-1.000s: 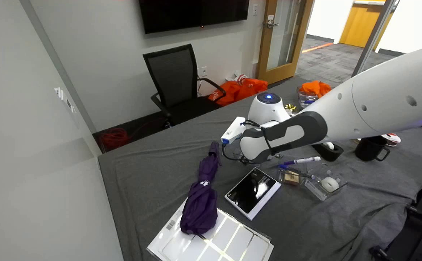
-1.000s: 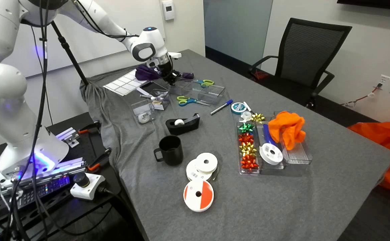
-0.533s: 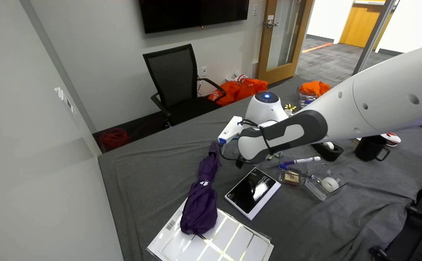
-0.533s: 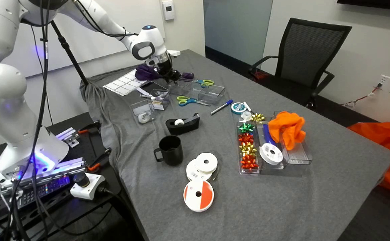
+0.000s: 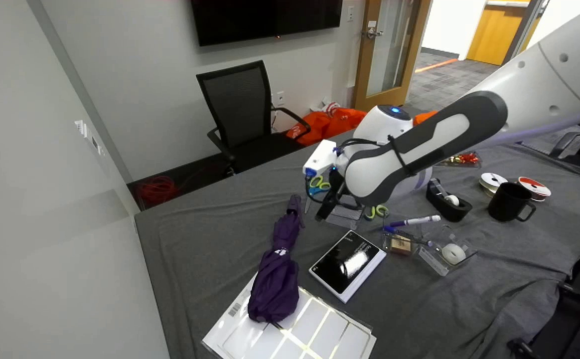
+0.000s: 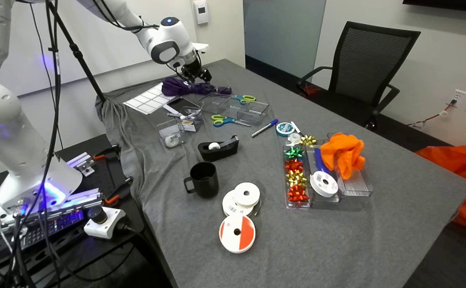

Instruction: Turn the clear object to the right

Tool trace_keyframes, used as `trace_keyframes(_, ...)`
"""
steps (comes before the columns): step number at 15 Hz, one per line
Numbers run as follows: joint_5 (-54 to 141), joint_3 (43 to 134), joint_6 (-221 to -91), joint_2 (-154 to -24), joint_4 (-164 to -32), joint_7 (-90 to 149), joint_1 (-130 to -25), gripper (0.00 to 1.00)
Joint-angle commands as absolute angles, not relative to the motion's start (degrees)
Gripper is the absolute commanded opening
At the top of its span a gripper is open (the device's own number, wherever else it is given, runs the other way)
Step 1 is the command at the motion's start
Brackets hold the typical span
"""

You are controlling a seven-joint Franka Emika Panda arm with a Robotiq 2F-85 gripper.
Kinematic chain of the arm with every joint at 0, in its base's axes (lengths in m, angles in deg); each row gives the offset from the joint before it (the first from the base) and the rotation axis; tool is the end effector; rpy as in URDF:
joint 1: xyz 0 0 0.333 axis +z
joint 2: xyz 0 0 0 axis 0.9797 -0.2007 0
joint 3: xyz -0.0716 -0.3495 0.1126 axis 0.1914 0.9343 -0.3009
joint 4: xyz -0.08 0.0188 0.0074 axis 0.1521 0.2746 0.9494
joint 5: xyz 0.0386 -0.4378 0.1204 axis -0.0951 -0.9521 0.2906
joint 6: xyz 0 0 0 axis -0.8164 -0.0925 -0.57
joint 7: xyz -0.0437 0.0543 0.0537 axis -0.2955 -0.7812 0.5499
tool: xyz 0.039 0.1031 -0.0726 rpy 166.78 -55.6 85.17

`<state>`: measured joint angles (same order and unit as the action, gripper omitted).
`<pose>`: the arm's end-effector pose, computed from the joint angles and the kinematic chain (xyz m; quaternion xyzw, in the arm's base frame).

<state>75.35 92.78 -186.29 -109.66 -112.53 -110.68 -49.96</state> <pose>0.7068 0.2436 0.1777 -0.2650 0.9434 0.0453 0.1943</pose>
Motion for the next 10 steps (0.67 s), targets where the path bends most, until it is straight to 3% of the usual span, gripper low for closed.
trace_keyframes(1, 77.9, 78.4, -191.7, -101.9, -121.6, -100.9, -63.5, 1.0)
trace_keyframes(6, 90.1, 64.0, -189.3, -98.5, -126.6, -85.6, -79.7, 1.0)
trace_keyframes(9, 93.6, 63.8, -186.8, -98.3, -129.0, -84.4, -83.1, 1.0)
trace_keyframes(10, 96.0, 68.0, -185.2, -97.8, -129.4, -84.3, -79.9, 1.0)
